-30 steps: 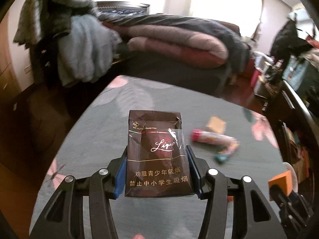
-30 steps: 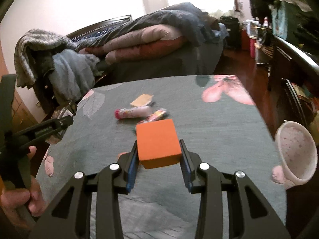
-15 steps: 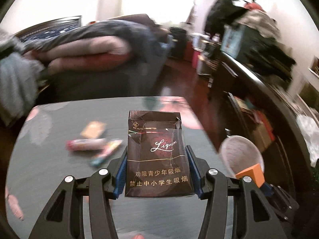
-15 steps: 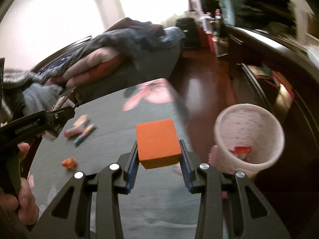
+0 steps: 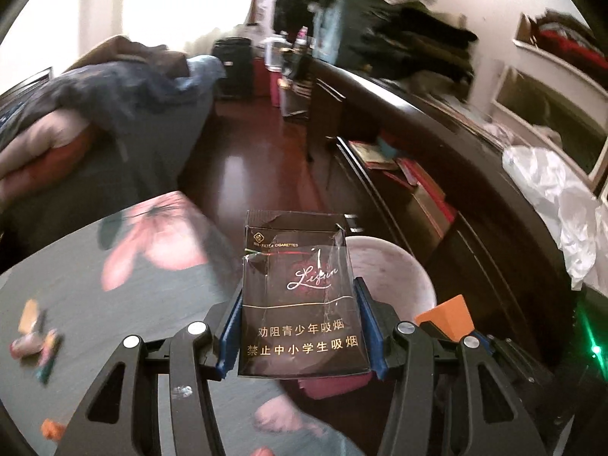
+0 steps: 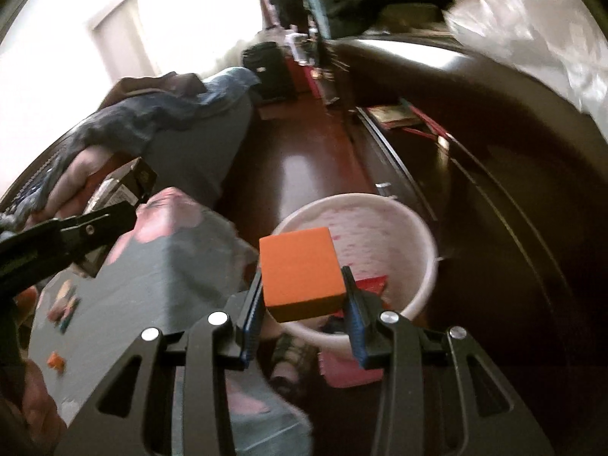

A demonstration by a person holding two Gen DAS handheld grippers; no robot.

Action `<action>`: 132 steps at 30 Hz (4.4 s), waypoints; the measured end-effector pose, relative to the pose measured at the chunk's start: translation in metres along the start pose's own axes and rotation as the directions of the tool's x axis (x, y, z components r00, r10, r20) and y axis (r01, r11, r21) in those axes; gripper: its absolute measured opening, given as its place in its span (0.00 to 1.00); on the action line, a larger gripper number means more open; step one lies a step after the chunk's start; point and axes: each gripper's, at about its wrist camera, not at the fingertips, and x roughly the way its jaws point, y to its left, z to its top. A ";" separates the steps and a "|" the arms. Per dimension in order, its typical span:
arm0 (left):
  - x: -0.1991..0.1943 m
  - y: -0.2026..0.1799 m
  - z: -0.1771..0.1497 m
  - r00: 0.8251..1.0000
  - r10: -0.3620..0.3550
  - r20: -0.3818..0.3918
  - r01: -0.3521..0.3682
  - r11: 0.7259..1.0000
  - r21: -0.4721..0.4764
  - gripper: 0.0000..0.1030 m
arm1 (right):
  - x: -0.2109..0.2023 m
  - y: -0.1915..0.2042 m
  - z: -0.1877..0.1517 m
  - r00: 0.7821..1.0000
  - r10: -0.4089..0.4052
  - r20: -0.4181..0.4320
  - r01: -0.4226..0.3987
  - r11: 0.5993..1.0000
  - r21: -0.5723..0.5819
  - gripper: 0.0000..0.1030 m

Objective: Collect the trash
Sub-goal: 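Carry the pack and sponge over the wastebasket and open both tools, then move both open tools back over the table, then grasp the pink-capped glue stick with the left tool while the right tool grasps the orange toy, then carry the glue stick and toy over the wastebasket and open both tools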

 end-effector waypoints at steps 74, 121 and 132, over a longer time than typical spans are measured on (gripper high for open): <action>-0.037 0.326 -0.105 0.916 0.359 -0.180 -0.401 0.832 -0.384 0.83 | -0.033 0.274 -0.078 0.948 0.278 -0.153 -0.317 0.852 -0.416 0.81; -0.166 0.292 -0.114 0.917 0.399 0.016 -0.366 0.856 -0.366 0.83 | -0.034 0.312 -0.109 0.952 0.239 -0.193 -0.305 0.806 -0.507 0.42; -0.133 0.189 -0.062 0.975 0.205 0.085 -0.181 0.956 -0.230 0.83 | -0.050 0.201 -0.061 0.982 0.172 -0.077 -0.188 0.912 -0.364 0.42</action>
